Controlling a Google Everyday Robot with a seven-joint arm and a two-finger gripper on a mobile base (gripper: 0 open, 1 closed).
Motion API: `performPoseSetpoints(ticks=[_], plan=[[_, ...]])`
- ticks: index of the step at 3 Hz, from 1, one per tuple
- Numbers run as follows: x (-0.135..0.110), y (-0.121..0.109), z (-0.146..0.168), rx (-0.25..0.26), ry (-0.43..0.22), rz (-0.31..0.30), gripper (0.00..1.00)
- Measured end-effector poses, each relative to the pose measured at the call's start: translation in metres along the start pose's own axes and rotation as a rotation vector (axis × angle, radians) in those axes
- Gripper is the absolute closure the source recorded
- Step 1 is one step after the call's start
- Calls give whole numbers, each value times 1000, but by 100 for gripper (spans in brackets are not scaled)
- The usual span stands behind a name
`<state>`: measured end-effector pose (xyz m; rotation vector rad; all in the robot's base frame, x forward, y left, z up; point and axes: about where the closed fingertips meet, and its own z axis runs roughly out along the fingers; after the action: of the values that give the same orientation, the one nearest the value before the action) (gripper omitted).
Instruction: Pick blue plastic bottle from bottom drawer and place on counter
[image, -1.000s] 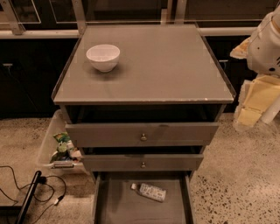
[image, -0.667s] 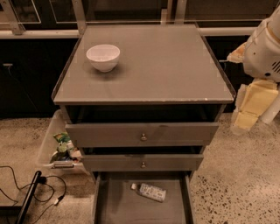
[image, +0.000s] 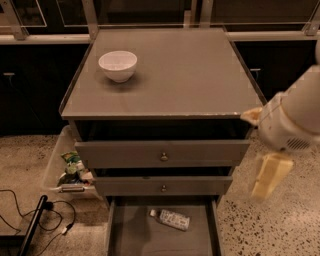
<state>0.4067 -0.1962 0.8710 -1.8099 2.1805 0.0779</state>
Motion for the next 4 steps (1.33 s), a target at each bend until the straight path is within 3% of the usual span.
performPoseSetpoints(ticks=[1,2,3,4], plan=[[27,42,84,-22,-47,-29,0],[27,42,84,-22,-47,-29,0],[37,53,127,-65,-73,-3,0],[57,75,211,-128,-102,27,0]])
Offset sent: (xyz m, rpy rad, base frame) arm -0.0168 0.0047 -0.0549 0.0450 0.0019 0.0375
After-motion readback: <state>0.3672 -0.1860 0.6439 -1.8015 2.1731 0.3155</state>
